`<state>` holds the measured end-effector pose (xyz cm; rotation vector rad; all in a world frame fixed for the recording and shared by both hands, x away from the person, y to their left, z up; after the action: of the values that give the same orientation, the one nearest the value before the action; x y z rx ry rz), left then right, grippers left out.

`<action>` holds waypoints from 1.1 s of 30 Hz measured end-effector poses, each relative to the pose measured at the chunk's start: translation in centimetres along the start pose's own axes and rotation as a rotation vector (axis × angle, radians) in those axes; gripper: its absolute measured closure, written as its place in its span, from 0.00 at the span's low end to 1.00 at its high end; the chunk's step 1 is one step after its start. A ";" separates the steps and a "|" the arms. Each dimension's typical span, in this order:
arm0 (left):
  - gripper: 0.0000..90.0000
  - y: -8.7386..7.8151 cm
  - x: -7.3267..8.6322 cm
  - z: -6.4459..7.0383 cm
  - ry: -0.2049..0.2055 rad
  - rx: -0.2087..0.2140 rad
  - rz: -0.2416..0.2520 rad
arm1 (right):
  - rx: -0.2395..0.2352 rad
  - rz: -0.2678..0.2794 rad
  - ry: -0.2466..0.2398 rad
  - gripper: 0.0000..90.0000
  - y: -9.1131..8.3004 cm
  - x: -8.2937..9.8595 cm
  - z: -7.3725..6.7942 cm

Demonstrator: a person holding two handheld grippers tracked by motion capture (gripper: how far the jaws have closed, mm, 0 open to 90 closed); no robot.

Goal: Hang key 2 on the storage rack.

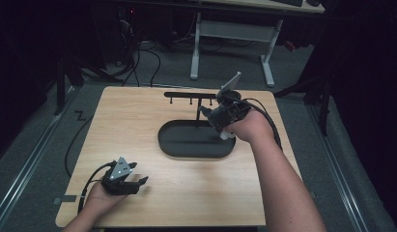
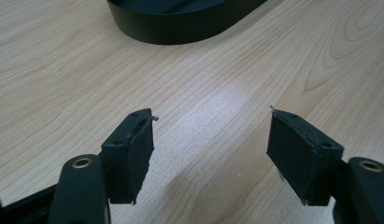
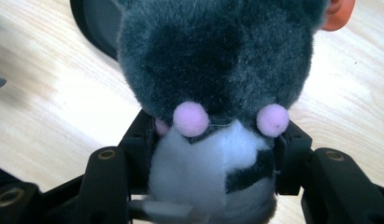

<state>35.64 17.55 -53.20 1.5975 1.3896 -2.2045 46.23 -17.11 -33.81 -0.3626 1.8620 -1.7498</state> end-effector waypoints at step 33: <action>0.36 0.4 -0.1 0.4 0.023 0.006 -0.015 | 0.049 -0.023 0.073 0.51 3.6 -0.8 1.4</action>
<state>35.64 17.03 -53.34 1.6254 1.4064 -2.2073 48.29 -17.41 -37.11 -0.3067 1.8689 -1.8435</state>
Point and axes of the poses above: each handheld gripper's, and its own axes: y roughly forward along the jaws, x roughly out of its underside, z roughly to its right, the point moved 2 cm from there along y, roughly forward along the jaws, and after that the axes turned 8 degrees about -y, right-handed, at the moved point
